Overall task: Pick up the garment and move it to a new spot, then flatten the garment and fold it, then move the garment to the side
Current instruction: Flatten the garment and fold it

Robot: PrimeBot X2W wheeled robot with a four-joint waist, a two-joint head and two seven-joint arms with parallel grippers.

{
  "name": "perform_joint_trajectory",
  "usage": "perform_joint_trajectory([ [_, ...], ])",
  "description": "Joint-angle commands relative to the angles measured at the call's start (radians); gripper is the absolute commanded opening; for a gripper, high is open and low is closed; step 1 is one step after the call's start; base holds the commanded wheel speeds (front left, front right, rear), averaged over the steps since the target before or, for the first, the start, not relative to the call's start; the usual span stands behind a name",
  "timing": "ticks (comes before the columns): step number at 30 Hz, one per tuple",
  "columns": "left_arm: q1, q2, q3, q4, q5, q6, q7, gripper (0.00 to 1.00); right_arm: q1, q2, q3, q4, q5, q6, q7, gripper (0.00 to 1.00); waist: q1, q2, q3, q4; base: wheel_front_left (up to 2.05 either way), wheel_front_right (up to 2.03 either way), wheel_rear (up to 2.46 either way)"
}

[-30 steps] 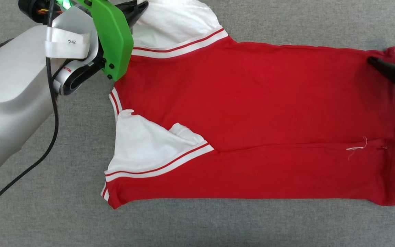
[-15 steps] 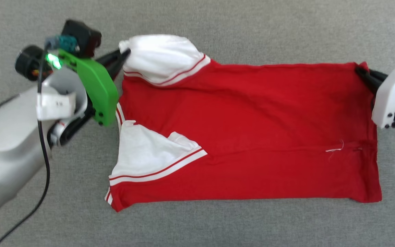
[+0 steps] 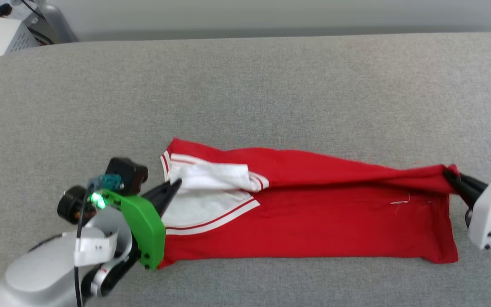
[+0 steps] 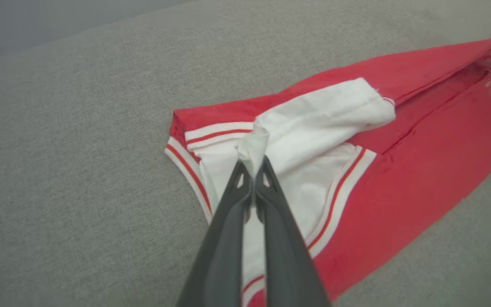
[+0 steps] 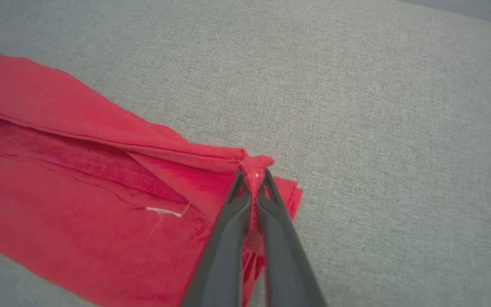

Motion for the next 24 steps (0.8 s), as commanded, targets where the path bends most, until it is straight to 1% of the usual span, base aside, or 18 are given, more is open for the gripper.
perform_joint_trajectory([
  [1,0.034,0.01,-0.001,-0.003,-0.013,0.008,-0.008,0.0,0.037,-0.001,-0.015,-0.012,0.008,-0.001,-0.009,0.0,0.0001,0.0,-0.019,0.01,0.0,0.0,0.0],
  [6,0.11,0.002,-0.008,0.015,-0.015,0.028,-0.014,0.0,0.151,0.022,-0.056,-0.038,0.011,-0.001,-0.008,0.0,0.0001,0.0,-0.025,0.013,0.0,0.0,0.0],
  [8,0.134,-0.006,-0.01,0.029,-0.018,0.029,-0.017,0.0,0.185,0.034,-0.071,-0.04,0.009,-0.001,-0.005,0.0,0.0001,0.0,-0.024,0.013,0.0,0.0,0.0],
  [11,0.163,-0.025,-0.012,0.063,-0.032,0.014,-0.022,0.0,0.223,0.058,-0.084,-0.036,0.012,-0.001,0.006,0.0,0.0001,0.0,-0.017,0.012,0.0,0.0,0.0],
  [16,0.181,-0.065,-0.012,0.131,-0.041,-0.005,-0.033,0.0,0.236,0.094,-0.085,-0.005,0.004,-0.001,0.021,0.0,0.0001,0.0,-0.005,0.009,0.0,0.0,0.0],
  [17,0.183,-0.075,-0.008,0.144,-0.043,-0.004,-0.045,0.06,0.233,0.101,-0.083,0.002,0.004,-0.001,0.021,0.09,0.0001,0.0,-0.004,0.009,0.0,0.0,0.0],
  [18,0.186,-0.082,-0.004,0.153,-0.044,-0.003,-0.054,0.36,0.231,0.105,-0.085,0.005,0.004,-0.001,0.017,0.42,0.0001,0.0,-0.006,0.008,0.0,0.0,0.0],
  [19,0.188,-0.089,0.0,0.163,-0.039,0.002,-0.072,1.0,0.229,0.109,-0.089,0.005,0.011,-0.001,0.014,1.0,0.0001,0.0,-0.009,0.009,0.0,0.0,0.0],
  [23,0.201,-0.097,0.022,0.183,-0.014,0.037,-0.135,1.0,0.231,0.103,-0.109,-0.031,0.061,-0.001,0.01,1.0,0.0001,0.0,-0.031,0.008,0.0,0.0,0.0],
  [24,0.207,-0.097,0.039,0.183,-0.006,0.053,-0.152,1.0,0.233,0.096,-0.12,-0.051,0.084,-0.001,0.013,1.0,0.0001,0.0,-0.037,0.008,0.0,0.0,0.0],
])
